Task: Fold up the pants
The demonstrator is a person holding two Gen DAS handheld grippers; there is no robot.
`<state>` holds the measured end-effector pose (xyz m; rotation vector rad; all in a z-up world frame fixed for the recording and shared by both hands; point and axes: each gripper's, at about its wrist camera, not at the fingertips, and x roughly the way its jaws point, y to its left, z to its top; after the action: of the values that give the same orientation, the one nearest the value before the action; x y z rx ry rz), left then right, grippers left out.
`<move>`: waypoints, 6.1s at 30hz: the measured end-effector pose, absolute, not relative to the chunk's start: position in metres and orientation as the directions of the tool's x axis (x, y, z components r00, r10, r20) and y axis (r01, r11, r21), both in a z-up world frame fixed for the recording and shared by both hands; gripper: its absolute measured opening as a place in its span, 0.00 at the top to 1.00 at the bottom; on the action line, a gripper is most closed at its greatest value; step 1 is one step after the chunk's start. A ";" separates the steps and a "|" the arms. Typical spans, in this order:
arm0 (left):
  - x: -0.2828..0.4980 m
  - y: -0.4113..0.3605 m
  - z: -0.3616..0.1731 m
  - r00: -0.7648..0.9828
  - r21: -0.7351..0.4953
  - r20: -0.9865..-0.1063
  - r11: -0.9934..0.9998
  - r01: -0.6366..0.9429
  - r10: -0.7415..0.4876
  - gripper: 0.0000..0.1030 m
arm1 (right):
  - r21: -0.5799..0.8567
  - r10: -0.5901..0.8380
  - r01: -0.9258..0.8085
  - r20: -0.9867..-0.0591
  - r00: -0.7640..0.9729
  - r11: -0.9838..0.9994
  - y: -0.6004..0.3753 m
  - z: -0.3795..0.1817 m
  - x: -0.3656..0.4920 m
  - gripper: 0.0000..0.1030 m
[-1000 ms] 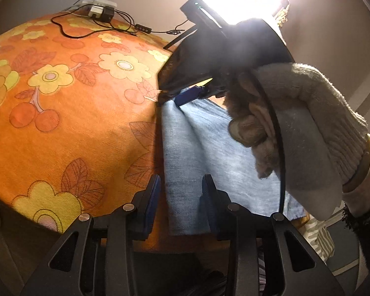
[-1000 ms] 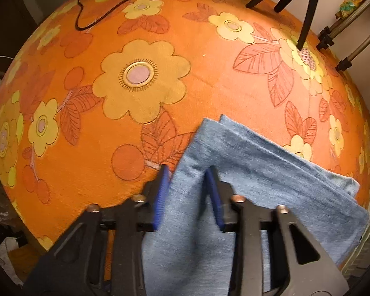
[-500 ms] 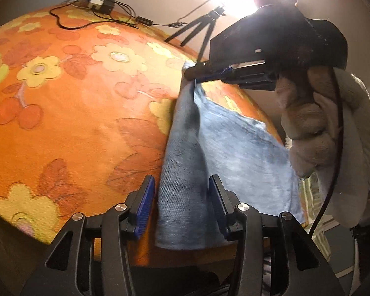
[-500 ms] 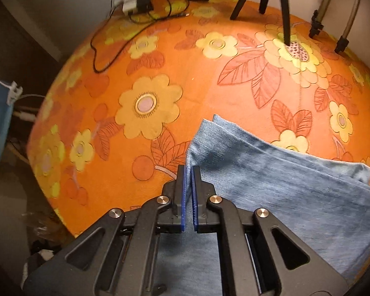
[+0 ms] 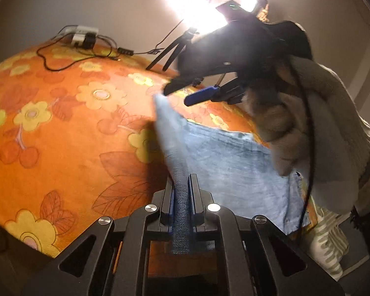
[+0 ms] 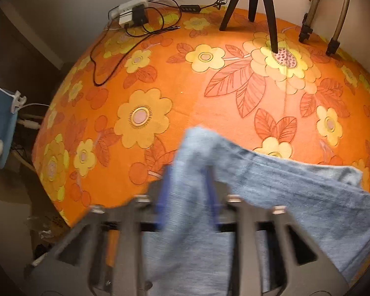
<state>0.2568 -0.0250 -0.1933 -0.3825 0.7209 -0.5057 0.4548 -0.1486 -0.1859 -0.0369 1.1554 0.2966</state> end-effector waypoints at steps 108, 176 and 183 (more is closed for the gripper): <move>0.208 -0.328 -0.144 0.291 -0.337 -0.539 0.520 0.785 -0.790 0.92 | 0.261 0.148 0.123 -0.810 0.567 0.957 -0.532 -0.153 0.346 0.95; 0.322 -0.238 -0.161 0.371 -0.319 -0.684 0.715 0.622 -0.628 0.53 | 0.274 0.137 0.144 -0.788 0.600 0.951 -0.595 -0.204 0.275 0.05; 0.350 -0.241 -0.184 0.318 -0.382 -0.713 0.727 0.570 -0.625 0.53 | 0.268 0.143 0.149 -0.819 0.555 0.952 -0.593 -0.238 0.288 0.05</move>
<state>0.3501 -0.2406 -0.1839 -0.0641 0.9679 -0.7866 0.2881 -0.5934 -0.2378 0.3244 0.9866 -0.0035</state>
